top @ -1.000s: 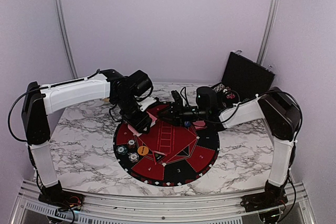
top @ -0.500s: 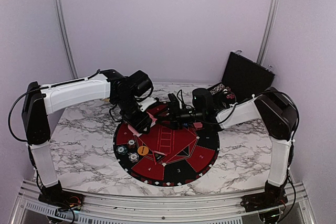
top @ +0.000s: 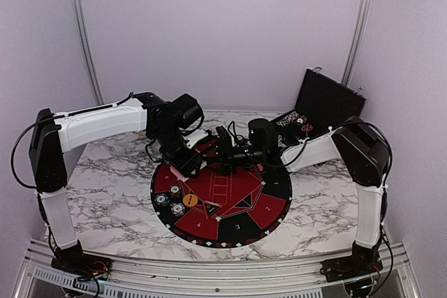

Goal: Distribute texas hold em gaming equipment
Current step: Pick up the poker card from the face-down deck piles.

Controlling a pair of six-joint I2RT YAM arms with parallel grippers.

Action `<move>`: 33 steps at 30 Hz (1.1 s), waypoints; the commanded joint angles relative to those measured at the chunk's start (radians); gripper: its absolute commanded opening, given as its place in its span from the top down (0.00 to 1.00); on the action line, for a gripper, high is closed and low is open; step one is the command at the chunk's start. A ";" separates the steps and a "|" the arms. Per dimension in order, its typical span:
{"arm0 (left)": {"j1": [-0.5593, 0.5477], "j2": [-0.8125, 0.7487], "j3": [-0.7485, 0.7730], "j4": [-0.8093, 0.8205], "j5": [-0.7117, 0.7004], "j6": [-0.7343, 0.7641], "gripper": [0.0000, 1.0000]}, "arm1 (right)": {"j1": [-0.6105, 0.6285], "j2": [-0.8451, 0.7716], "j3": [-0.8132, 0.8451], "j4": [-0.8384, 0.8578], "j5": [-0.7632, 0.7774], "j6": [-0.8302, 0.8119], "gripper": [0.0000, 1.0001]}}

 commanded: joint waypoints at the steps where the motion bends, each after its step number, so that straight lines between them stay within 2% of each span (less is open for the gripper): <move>1: -0.004 0.013 0.030 -0.011 0.010 0.003 0.68 | 0.019 0.032 0.051 -0.002 -0.006 -0.006 0.37; 10: -0.005 0.012 0.029 -0.011 0.008 0.005 0.68 | 0.023 0.050 0.071 -0.042 0.008 -0.025 0.38; 21: -0.003 0.007 0.023 -0.010 0.001 0.009 0.68 | 0.016 0.029 0.083 -0.153 0.058 -0.098 0.46; 33: -0.003 0.007 0.024 -0.011 -0.005 0.011 0.68 | 0.000 0.000 0.066 -0.156 0.066 -0.104 0.49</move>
